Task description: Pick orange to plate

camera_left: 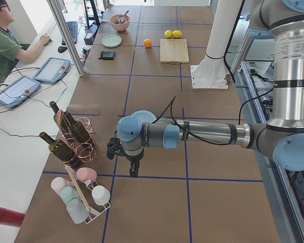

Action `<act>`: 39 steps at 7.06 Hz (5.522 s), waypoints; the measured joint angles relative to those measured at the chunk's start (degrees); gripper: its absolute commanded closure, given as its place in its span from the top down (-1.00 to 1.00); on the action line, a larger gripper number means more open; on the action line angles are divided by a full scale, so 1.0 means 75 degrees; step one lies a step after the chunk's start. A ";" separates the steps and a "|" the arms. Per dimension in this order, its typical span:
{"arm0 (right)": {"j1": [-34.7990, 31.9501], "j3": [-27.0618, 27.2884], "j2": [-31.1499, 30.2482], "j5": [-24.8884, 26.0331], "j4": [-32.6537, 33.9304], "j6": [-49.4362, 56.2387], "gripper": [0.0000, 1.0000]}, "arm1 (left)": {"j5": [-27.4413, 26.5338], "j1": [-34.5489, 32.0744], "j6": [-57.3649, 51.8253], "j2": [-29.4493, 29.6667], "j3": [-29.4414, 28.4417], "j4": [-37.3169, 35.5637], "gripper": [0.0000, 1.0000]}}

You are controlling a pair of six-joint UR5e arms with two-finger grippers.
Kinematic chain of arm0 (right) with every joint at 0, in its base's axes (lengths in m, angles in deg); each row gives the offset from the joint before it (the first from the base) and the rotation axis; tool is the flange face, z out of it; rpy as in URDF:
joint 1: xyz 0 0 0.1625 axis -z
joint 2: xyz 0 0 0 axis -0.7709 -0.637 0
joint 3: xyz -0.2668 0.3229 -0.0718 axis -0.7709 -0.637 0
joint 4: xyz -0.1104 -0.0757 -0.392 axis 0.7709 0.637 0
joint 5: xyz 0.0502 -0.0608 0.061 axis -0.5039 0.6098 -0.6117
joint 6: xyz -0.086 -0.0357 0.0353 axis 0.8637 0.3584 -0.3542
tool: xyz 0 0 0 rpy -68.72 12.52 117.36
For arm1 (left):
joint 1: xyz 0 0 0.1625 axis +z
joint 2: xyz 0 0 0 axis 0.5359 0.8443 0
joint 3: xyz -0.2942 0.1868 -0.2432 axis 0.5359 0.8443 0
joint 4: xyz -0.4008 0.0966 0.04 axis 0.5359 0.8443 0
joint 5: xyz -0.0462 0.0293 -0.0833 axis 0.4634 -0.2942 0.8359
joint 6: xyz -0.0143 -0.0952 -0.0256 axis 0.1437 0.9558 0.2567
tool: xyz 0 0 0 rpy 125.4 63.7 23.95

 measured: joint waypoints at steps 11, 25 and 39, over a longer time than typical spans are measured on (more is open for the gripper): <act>0.0280 0.0131 0.0215 -0.0001 -0.0015 -0.0038 1.00 | -0.0126 0.2516 0.5234 0.0208 0.0428 0.3438 0.93; 0.0285 0.0158 0.0222 -0.0330 0.0003 -0.0069 1.00 | -0.2811 0.5623 0.8625 0.0257 -0.0366 0.5555 -0.21; 0.0389 0.0205 0.0043 -0.0299 -0.0559 -0.0942 1.00 | -0.0921 0.5639 1.1494 0.3605 0.0248 0.3389 -1.00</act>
